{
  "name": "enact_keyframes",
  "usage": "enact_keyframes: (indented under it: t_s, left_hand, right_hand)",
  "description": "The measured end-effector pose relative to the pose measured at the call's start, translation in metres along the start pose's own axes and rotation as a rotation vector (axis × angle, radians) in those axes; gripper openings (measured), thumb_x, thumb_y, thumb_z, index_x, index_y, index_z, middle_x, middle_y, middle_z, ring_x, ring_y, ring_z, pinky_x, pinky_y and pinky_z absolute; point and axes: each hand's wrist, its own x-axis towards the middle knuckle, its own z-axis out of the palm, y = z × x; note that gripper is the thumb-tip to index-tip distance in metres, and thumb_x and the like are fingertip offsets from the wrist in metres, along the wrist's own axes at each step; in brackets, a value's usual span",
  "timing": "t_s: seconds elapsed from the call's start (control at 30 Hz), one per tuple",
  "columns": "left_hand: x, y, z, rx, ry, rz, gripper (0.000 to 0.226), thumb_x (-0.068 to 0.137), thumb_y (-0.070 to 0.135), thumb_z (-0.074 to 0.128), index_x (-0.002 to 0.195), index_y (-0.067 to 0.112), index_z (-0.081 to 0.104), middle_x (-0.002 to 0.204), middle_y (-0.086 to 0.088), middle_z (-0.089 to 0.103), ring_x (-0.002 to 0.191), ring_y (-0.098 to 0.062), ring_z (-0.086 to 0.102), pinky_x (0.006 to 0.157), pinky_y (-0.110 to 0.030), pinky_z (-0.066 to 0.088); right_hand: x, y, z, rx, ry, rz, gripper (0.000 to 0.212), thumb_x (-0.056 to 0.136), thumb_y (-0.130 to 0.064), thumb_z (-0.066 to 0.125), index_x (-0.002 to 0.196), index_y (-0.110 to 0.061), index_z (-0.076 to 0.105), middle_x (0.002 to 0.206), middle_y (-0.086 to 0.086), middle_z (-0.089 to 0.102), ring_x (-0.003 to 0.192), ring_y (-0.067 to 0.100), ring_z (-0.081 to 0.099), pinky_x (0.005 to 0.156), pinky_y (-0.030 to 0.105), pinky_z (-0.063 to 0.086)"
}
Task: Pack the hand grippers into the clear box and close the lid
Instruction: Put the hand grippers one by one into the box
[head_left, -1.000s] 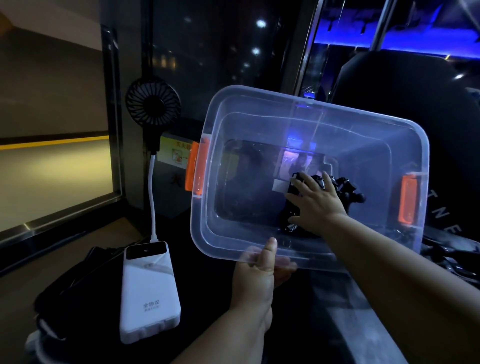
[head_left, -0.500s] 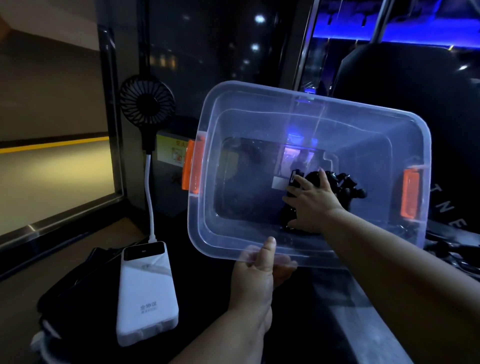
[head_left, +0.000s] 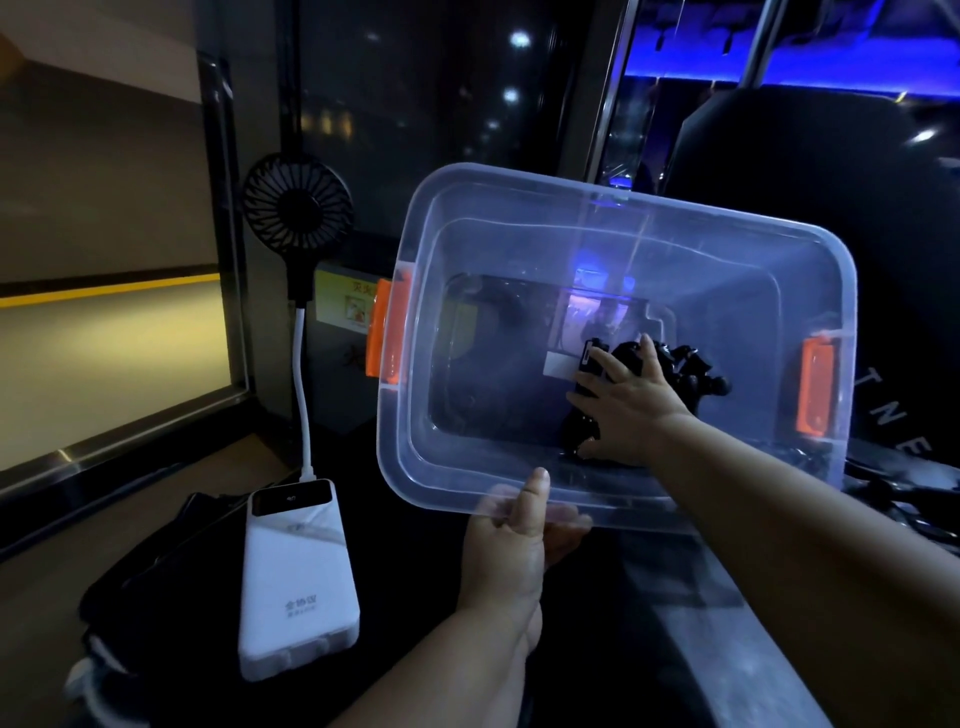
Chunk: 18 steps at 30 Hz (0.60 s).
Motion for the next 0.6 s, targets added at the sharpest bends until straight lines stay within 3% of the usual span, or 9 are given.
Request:
enact_keyframes:
  t_s: [0.1,0.2,0.3,0.43,0.53,0.6]
  left_hand:
    - [0.000,0.000,0.001,-0.015,0.002,0.001,0.023,0.092,0.027,0.060,0.088,0.005,0.052,0.068,-0.014,0.068,0.062,-0.024,0.069,0.058,-0.027,0.057]
    - [-0.001,0.002,0.002,-0.039,0.011,0.002,0.022,0.092,0.024,0.060,0.090,0.004,0.051,0.064,-0.012,0.067,0.057,-0.022,0.067,0.056,-0.026,0.058]
    - [-0.003,0.002,0.004,-0.042,0.007,0.014,0.024,0.092,0.023,0.060,0.093,0.001,0.051,0.060,-0.011,0.066,0.055,-0.021,0.066,0.058,-0.028,0.057]
    - [-0.003,0.002,0.004,-0.057,0.024,0.007,0.021,0.093,0.023,0.060,0.090,0.004,0.050,0.059,-0.009,0.066,0.052,-0.020,0.066,0.057,-0.027,0.057]
    - [-0.005,0.002,0.004,-0.038,0.016,0.015,0.020,0.093,0.025,0.059,0.085,0.009,0.051,0.059,-0.007,0.067,0.054,-0.020,0.067,0.060,-0.028,0.058]
    - [-0.006,0.002,0.003,-0.026,0.008,0.025,0.021,0.093,0.027,0.059,0.086,0.009,0.052,0.059,-0.007,0.068,0.055,-0.020,0.068,0.062,-0.029,0.058]
  right_hand:
    - [-0.005,0.003,-0.002,0.023,0.042,0.021,0.082,0.080,-0.081,0.019,0.151,-0.039,0.014,0.160,-0.011,0.009,0.147,0.021,-0.011,0.107,0.069,-0.012]
    - [-0.014,0.002,-0.010,0.133,0.077,0.054,0.100,0.061,-0.081,-0.005,0.149,-0.041,0.020,0.159,-0.012,0.012,0.148,0.018,-0.009,0.108,0.067,-0.013]
    - [-0.033,0.001,-0.014,0.260,0.154,0.124,0.082,0.076,-0.080,0.014,0.145,-0.040,0.033,0.157,-0.011,0.022,0.148,0.017,-0.002,0.111,0.064,-0.011]
    - [-0.068,-0.002,-0.006,0.469,0.396,0.320,0.059,0.082,-0.072,0.036,0.121,-0.036,0.061,0.137,-0.010,0.051,0.141,0.019,0.025,0.111,0.059,0.009]
    - [-0.101,-0.002,0.004,0.615,0.598,0.466,0.053,0.084,-0.066,0.037,0.113,-0.033,0.066,0.122,-0.008,0.060,0.127,0.021,0.040,0.106,0.053,0.027]
    - [-0.126,-0.003,0.012,0.665,0.709,0.534,0.048,0.087,-0.059,0.039,0.113,-0.029,0.065,0.120,-0.004,0.059,0.121,0.025,0.045,0.102,0.050,0.031]
